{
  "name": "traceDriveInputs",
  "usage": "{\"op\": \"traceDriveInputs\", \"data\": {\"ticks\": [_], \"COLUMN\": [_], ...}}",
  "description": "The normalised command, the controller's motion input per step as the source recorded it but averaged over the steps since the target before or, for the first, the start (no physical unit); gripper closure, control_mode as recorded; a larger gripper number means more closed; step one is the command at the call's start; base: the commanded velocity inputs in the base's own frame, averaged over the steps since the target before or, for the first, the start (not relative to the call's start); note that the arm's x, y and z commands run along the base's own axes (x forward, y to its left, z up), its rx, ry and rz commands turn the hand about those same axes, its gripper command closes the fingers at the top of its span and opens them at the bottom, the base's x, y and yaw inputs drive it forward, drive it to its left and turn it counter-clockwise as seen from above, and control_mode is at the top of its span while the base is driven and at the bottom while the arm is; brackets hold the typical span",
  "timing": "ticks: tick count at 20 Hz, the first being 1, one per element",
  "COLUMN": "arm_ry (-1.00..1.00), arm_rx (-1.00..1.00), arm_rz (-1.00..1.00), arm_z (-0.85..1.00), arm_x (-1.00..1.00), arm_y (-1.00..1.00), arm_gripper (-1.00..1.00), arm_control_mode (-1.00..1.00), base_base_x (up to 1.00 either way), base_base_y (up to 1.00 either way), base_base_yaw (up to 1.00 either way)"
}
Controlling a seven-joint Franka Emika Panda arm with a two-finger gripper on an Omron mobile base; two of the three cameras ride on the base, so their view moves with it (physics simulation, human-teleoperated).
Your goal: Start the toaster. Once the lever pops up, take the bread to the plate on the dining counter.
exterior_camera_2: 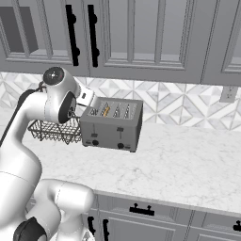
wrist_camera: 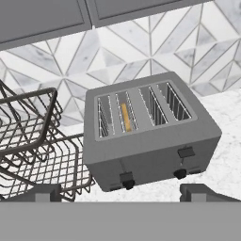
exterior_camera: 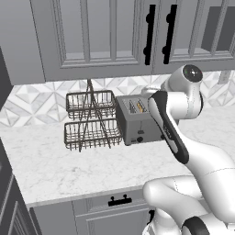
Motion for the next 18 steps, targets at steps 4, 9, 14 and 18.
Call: {"op": "traceDriveInputs", "data": {"ticks": [4, 9, 14, 18], "arm_ry": [0.00, 0.00, 0.00, 0.00], "arm_rx": [0.00, 0.00, 0.00, 0.00], "arm_rz": [0.00, 0.00, 0.00, 0.00], "arm_z": [0.00, 0.00, 0.00, 0.00], "arm_x": [0.00, 0.00, 0.00, 0.00], "arm_y": [0.00, 0.00, 0.00, 0.00], "arm_gripper": [-1.00, -1.00, -1.00, -1.00], "arm_control_mode": [-1.00, -1.00, -1.00, -1.00], "base_base_x": [0.00, 0.00, 0.00, 0.00], "base_base_y": [0.00, 0.00, 0.00, 0.00], "base_base_yaw": [0.00, 0.00, 0.00, 0.00]}}
